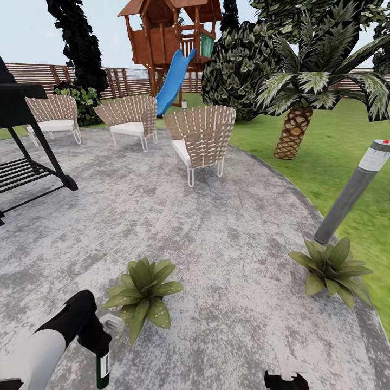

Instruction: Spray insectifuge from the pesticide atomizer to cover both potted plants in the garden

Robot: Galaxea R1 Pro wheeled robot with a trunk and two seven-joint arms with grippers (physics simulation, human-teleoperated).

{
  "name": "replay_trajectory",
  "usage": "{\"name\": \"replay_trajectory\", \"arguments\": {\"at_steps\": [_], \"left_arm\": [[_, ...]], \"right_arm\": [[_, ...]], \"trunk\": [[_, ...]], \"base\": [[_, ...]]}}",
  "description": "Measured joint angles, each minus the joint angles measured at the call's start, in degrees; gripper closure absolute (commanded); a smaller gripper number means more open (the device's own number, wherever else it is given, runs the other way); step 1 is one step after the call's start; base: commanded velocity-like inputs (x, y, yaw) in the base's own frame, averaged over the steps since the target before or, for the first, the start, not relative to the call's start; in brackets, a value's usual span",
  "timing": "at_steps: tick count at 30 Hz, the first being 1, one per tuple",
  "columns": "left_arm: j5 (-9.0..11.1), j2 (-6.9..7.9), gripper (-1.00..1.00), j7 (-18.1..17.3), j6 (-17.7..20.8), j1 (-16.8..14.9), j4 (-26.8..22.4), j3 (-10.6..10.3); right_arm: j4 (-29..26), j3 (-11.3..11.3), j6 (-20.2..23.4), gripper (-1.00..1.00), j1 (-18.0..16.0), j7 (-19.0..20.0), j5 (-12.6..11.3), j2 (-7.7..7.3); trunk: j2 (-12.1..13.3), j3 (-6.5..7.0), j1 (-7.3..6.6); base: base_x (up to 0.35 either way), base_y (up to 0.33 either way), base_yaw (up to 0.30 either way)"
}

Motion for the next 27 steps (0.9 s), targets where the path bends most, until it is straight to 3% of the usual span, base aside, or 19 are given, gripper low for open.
{"name": "replay_trajectory", "arguments": {"at_steps": [6, 17, 21, 24, 26, 27], "left_arm": [[-0.1, -0.45, 1.0, -0.4, 0.0, 0.0, 0.0, -0.1], [-0.1, -0.72, 1.0, -0.3, 0.0, -0.1, -0.3, 0.0], [0.1, -0.75, 1.0, -1.3, 0.1, -0.1, -3.3, -0.1], [-0.2, -0.72, 1.0, -5.0, 0.2, -0.2, -5.5, -2.3], [-0.6, -0.54, 1.0, -8.8, 0.6, -1.3, -6.7, -6.3], [-0.6, -0.45, 1.0, -10.2, 0.7, -1.9, -7.0, -7.3]], "right_arm": [[0.0, 0.0, 0.0, -1.0, 0.0, 0.0, -0.1, 0.02], [0.0, 0.0, 0.0, -1.0, 0.0, -0.2, -0.1, 0.02], [0.0, 0.0, 0.0, -1.0, 0.0, -0.2, -0.1, 0.02], [0.0, 0.0, 0.0, -1.0, 0.0, -0.2, -0.1, 0.02], [0.0, 0.0, 0.0, -1.0, 0.0, -0.2, -0.1, 0.02], [0.0, 0.0, 0.0, -1.0, 0.0, -0.2, -0.1, 0.02]], "trunk": [[0.0, 0.0, 0.0], [0.0, 0.0, 0.0], [0.0, 0.0, 0.0], [0.0, 0.0, 0.0], [0.0, 0.01, 0.0], [0.0, 0.0, 0.0]], "base": [[-0.008, 0.096, -0.029], [-0.01, 0.281, -0.267], [-0.007, 0.038, -0.057], [-0.001, 0.004, -0.006], [0.0, 0.0, -0.001], [0.0, 0.0, 0.0]]}}
